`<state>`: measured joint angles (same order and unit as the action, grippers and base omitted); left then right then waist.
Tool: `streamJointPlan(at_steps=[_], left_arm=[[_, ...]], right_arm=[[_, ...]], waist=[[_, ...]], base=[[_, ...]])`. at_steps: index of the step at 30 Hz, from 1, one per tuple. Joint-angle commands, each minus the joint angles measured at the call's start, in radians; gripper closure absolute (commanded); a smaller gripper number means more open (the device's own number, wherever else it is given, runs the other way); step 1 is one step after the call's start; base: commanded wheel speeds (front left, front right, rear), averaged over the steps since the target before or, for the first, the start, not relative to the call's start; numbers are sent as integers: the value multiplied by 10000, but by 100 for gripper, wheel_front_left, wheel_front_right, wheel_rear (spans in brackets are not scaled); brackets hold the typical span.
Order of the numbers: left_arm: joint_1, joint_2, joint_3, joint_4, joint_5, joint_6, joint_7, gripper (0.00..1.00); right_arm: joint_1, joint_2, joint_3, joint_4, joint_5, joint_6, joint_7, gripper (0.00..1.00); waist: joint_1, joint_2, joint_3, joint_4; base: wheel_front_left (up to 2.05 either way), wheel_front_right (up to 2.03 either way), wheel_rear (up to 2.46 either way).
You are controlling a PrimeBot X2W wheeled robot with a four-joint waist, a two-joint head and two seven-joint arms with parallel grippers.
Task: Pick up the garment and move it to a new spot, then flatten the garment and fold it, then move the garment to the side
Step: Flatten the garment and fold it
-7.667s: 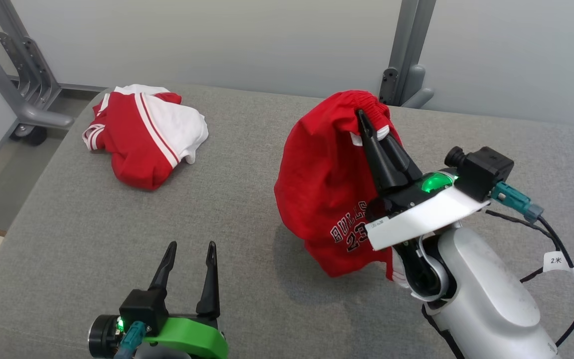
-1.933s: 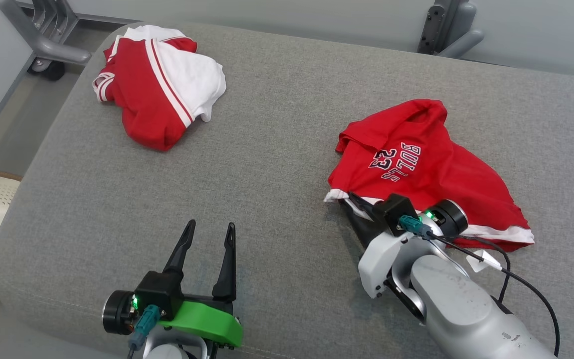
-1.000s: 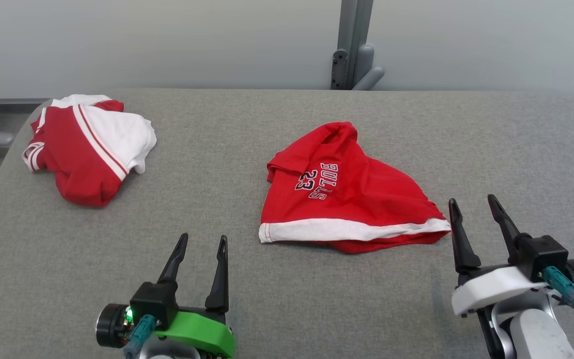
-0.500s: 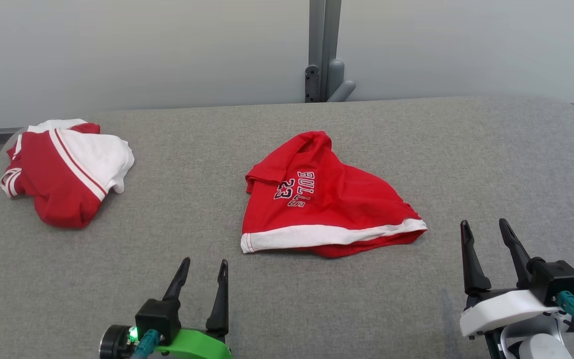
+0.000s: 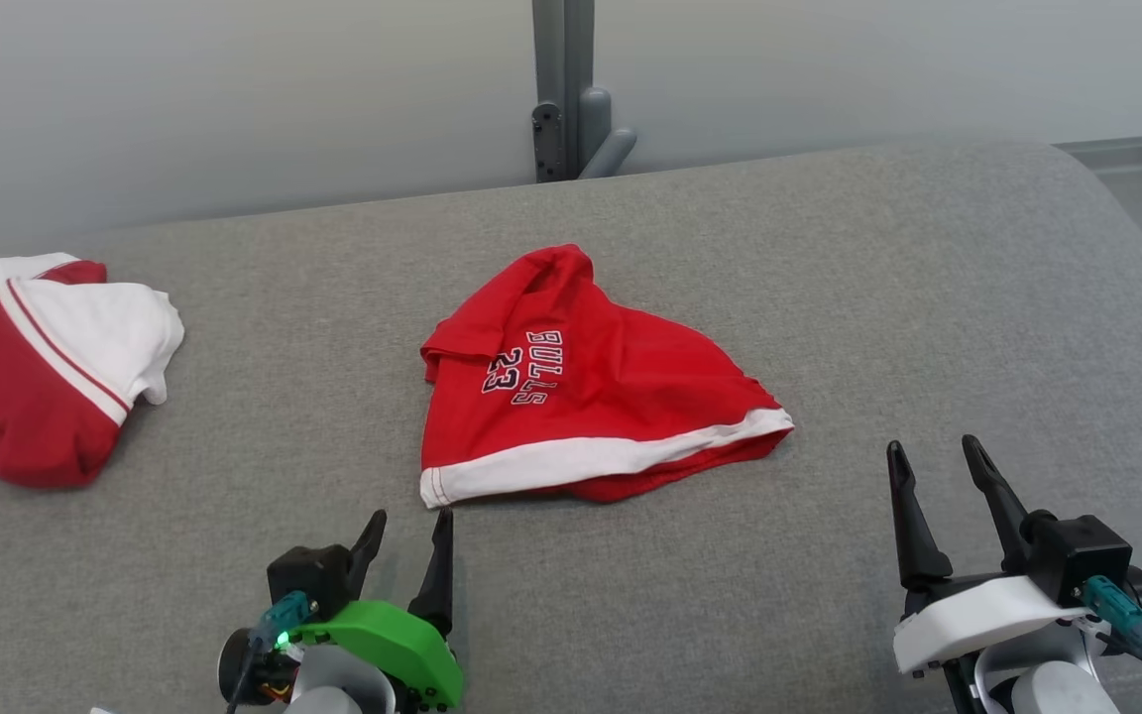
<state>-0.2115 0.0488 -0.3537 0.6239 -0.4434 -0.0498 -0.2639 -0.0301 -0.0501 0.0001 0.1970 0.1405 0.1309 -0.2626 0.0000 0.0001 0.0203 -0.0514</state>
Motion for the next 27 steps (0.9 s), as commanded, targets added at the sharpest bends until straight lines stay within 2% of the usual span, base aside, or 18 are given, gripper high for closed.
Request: streamJointPlan(at_steps=[1, 5, 15, 27], left_arm=[[-281, 29, -14, 191, -291, -42, -5, 0], [-786, 32, -98, 845, -990, -138, -5, 0], [-1586, 34, 375, 1848, -2133, 42, -5, 0], [-1432, 35, -98, 1302, -3109, -710, -5, 0]], right_arm=[[-141, -10, -28, 5, -8, -3, -36, 0], [-230, -7, -24, -13, -18, -3, -36, 0], [-434, -6, -43, -94, 28, -3, -36, 0], [-545, -6, -117, -102, 76, -3, -36, 0]], waist=[[0, -1, 344, -415], [0, -1, 598, -731], [0, -1, 1104, -1117], [0, -1, 1208, -937]], base=[[0, 0, 0], [0, 0, 0], [0, 0, 0], [0, 0, 0]])
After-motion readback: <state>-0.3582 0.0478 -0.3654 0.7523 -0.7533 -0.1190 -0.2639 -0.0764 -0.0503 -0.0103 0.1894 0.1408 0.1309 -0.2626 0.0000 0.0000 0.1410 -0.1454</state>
